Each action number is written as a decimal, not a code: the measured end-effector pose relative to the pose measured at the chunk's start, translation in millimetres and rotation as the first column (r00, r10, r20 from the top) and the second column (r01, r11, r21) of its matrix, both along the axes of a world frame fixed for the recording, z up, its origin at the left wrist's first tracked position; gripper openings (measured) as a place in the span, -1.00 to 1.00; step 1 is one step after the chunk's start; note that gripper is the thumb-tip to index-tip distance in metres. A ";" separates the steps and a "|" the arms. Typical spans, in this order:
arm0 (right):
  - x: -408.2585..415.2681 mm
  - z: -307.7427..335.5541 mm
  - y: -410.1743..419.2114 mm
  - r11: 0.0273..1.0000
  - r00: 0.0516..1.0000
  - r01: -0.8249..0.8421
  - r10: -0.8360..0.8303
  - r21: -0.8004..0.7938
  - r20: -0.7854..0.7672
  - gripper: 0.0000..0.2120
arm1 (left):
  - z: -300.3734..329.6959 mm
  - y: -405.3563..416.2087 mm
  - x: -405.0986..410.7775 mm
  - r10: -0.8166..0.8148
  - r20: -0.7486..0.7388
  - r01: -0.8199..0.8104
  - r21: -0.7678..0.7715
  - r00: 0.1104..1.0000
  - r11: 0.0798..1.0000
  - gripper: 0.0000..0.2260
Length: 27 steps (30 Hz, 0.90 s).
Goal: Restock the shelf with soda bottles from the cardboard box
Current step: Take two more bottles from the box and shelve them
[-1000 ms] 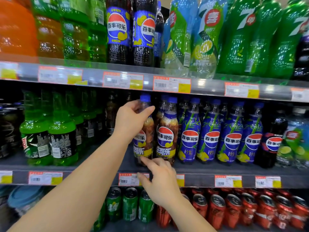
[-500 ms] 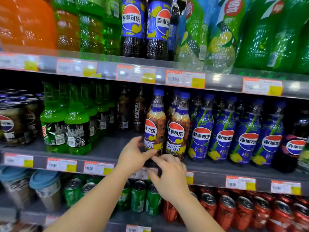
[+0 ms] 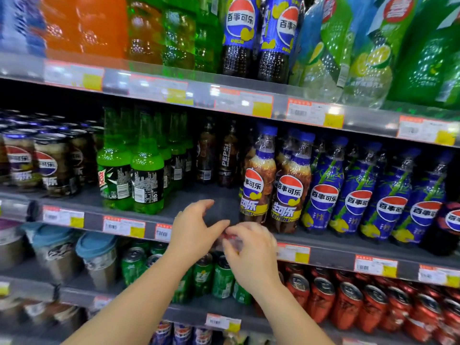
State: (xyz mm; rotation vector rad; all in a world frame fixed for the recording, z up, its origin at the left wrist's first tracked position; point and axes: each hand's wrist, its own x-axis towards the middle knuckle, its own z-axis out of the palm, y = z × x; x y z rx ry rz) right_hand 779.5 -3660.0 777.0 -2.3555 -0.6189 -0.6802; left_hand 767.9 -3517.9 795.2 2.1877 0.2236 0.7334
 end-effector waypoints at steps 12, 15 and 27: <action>-147.4 -32.3 294.7 0.913 0.950 -0.308 0.279 -0.267 -0.142 -0.58 | -52.4 280.0 -216.7 0.446 -0.188 -0.312 0.486 0.875 0.817 -0.37; -204.0 -47.3 381.6 0.807 0.900 -0.428 0.341 -0.406 -0.270 -0.45 | -72.0 357.8 -287.7 0.593 -0.364 -0.280 0.629 0.718 0.725 -0.35; -388.9 -86.5 699.5 0.446 0.636 -0.757 0.672 -0.478 -0.380 -0.42 | -112.3 601.8 -508.2 0.821 -0.493 -0.572 0.599 0.288 0.560 -0.36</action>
